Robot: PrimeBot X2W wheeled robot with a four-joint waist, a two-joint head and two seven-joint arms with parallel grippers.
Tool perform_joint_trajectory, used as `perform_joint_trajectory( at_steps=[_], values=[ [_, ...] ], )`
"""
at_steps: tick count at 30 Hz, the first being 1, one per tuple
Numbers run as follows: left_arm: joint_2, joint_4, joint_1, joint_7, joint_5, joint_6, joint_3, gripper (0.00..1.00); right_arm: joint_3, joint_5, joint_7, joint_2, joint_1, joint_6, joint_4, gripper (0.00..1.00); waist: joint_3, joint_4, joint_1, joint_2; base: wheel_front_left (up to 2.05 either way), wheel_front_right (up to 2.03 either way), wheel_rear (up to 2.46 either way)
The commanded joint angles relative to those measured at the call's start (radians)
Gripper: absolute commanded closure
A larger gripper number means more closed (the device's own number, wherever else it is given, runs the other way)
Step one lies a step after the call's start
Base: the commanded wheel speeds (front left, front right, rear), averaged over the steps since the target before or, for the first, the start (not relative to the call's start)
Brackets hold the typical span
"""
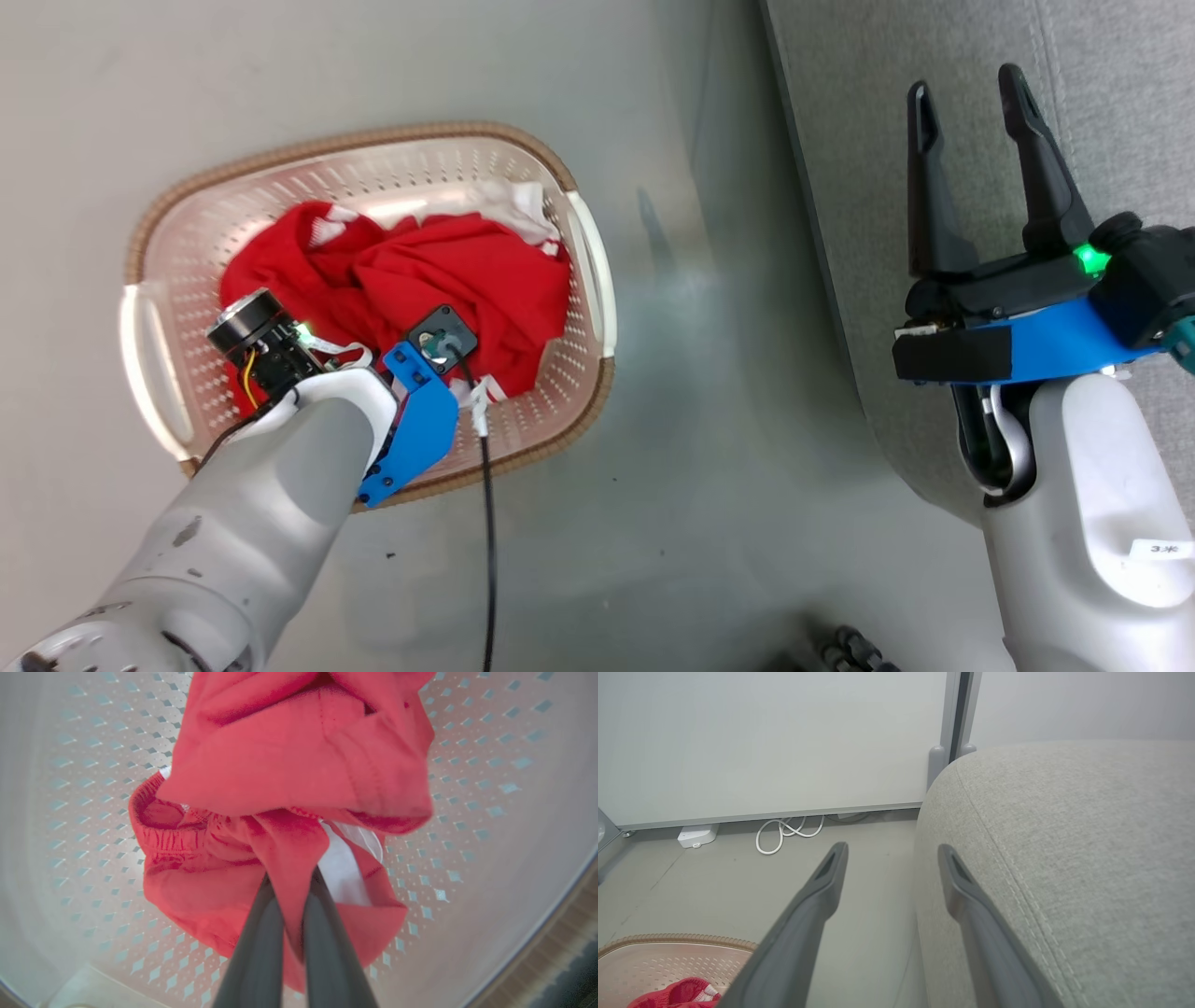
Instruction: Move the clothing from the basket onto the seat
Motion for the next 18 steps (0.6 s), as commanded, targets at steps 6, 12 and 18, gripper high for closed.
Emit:
perform_joint_trajectory(
  at_steps=[6, 12, 18],
  values=[
    [0.026, -0.042, 0.039, -0.088, -0.055, -0.008, 0.006, 1.0, -0.011, -0.022, -0.001, -0.004, 0.039, 0.0, 0.02, 0.0, -0.105, 0.046, 0.0, 0.0, 0.0, 0.0, 0.0],
    [0.022, -0.081, 0.07, -0.171, -0.115, -0.006, 0.003, 1.0, -0.024, -0.04, -0.001, -0.004, 0.072, 0.0, 0.036, 0.0, -0.195, 0.082, 0.0, 0.0, 0.0, 0.0, 0.0],
    [-0.01, -0.086, 0.092, -0.265, -0.174, -0.006, 0.017, 1.0, -0.038, -0.059, -0.001, -0.004, 0.111, 0.0, 0.051, 0.0, -0.277, 0.118, 0.0, 0.0, 0.0, 0.0, 0.0]
  ],
)
